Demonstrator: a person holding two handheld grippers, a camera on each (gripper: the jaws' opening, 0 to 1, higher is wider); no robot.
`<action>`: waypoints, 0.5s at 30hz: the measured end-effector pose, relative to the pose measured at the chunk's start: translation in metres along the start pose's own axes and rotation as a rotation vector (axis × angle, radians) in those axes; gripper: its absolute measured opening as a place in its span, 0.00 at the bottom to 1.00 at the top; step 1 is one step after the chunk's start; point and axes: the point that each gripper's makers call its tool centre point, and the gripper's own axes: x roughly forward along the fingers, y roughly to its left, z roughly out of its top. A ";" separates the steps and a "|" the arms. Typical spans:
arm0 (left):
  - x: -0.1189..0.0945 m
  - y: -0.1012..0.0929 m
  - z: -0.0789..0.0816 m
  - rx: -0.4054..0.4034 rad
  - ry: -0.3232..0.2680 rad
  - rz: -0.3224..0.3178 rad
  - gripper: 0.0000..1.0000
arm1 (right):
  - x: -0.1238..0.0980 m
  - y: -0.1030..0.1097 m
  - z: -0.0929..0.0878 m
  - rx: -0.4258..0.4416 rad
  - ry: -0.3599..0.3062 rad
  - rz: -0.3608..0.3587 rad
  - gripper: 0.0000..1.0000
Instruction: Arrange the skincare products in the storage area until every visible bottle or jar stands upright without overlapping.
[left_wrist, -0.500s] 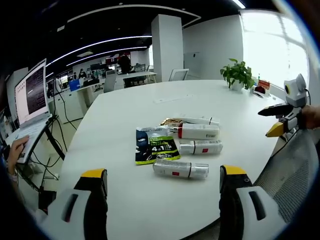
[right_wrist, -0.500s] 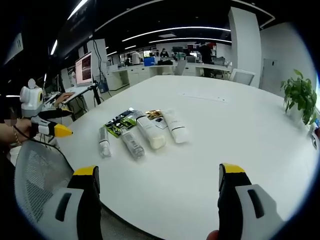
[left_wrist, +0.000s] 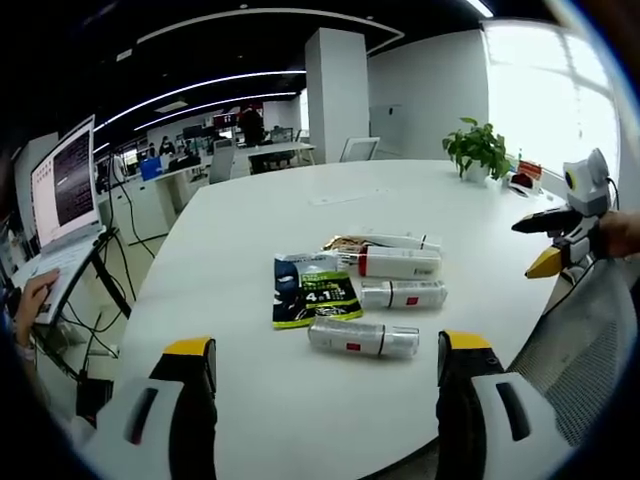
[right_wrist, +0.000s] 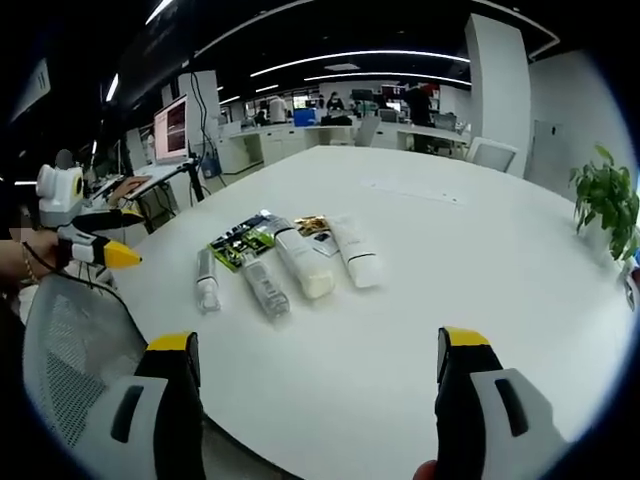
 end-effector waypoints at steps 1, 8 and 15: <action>-0.001 0.000 0.000 -0.002 -0.002 0.001 0.87 | 0.003 0.000 0.000 -0.010 0.013 0.005 0.98; 0.001 -0.001 -0.002 0.011 0.016 0.006 0.87 | 0.011 0.001 0.017 -0.035 -0.021 0.027 0.98; 0.001 0.001 -0.004 0.013 0.031 0.016 0.87 | 0.015 0.001 0.020 -0.028 -0.022 0.028 0.98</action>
